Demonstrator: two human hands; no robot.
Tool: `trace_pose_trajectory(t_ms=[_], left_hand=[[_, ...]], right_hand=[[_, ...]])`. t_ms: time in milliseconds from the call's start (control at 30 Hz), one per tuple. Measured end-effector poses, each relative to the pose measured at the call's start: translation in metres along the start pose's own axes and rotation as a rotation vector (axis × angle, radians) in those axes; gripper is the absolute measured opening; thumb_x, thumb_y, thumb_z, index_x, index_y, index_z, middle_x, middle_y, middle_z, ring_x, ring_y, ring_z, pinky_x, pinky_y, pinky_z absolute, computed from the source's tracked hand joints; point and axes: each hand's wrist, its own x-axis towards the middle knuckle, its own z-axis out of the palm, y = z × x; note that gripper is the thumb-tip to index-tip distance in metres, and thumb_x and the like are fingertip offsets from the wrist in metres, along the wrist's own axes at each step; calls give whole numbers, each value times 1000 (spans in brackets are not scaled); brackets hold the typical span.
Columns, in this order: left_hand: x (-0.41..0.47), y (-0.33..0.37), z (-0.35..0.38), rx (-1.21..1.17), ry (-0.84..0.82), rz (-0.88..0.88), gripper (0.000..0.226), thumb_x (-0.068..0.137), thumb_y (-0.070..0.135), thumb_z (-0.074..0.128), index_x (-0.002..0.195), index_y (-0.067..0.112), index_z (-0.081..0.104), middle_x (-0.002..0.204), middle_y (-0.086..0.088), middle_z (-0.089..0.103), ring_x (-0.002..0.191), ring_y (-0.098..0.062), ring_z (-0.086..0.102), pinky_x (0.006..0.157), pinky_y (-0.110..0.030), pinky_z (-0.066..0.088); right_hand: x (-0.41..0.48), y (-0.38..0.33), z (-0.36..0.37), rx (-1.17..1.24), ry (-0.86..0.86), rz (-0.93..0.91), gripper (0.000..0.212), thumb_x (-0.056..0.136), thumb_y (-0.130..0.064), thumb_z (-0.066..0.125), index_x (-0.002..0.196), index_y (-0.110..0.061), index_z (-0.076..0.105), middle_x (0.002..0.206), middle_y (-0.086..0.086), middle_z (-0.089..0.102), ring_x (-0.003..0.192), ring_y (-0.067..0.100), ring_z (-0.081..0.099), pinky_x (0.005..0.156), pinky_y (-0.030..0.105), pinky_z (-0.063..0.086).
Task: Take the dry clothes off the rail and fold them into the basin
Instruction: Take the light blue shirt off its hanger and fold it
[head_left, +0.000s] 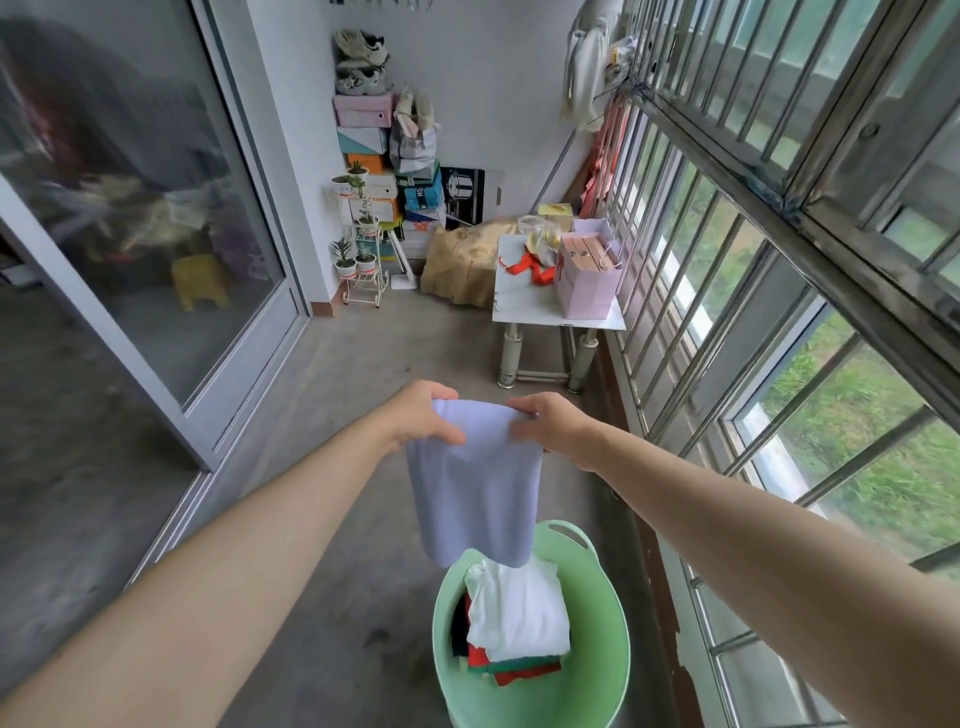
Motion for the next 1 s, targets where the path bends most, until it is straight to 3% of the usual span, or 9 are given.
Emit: trace_pose_trajectory(t_ms=[133,300,500,667,733,800,833,900,1000], left_hand=[[0,-3,7,202,-20,34,69,64,8,82,126,12,54,122,-8,57,114,-25,55,87,-30,45],[-6,0,14,466,-102,79,69,64,16,82,125,18,49,118,-2,55,105,-23,55,80,-31,47],[-1,2,18,557,-63,145,54,63,12,77,112,17,55,113,-3,62,97,-23,59,69,-27,43],[2,2,13,607,39,139,44,63,20,74,104,14,60,99,-2,62,91,-26,60,67,-27,42],[0,3,9,514,66,106,34,54,25,68,84,11,59,78,-3,56,73,-26,54,59,-27,36],[0,5,4,334,82,89,33,48,28,68,70,8,55,66,-3,49,63,-21,45,56,-27,32],[0,7,2,204,67,104,39,45,31,71,71,5,57,66,-3,51,63,-19,47,58,-27,34],[-1,12,-2,-120,22,112,44,46,27,77,81,2,65,77,-3,65,73,-18,60,70,-29,46],[-3,22,-4,-429,10,111,25,67,16,76,90,13,68,87,-2,74,85,-19,69,81,-31,54]], right_hand=[[4,2,-3,-288,19,-25,36,67,-10,78,101,-2,69,84,19,63,75,17,51,64,28,42],[-3,8,-11,-584,33,-35,38,66,-12,78,104,-11,72,87,10,66,76,19,53,63,25,42],[-7,16,-14,-590,186,-102,21,67,-13,73,85,-3,67,75,7,53,72,23,48,57,28,34],[-4,26,-23,-260,164,-24,17,75,-16,73,82,-2,64,75,4,54,71,20,46,57,27,34],[-4,33,-27,-35,122,-2,18,82,-17,69,95,-4,69,88,5,66,80,21,59,68,24,48],[-8,37,-29,185,73,-23,24,91,-18,60,108,-4,67,109,10,69,102,24,65,95,38,50],[-11,37,-30,307,44,-33,27,96,-20,53,111,-2,65,111,11,68,104,23,64,97,38,50],[-19,29,-33,504,13,-11,32,101,-28,41,110,-6,62,104,2,68,95,14,64,83,27,54],[-17,23,-37,714,81,63,37,101,-39,34,111,-14,60,96,-1,64,94,17,61,89,32,47]])
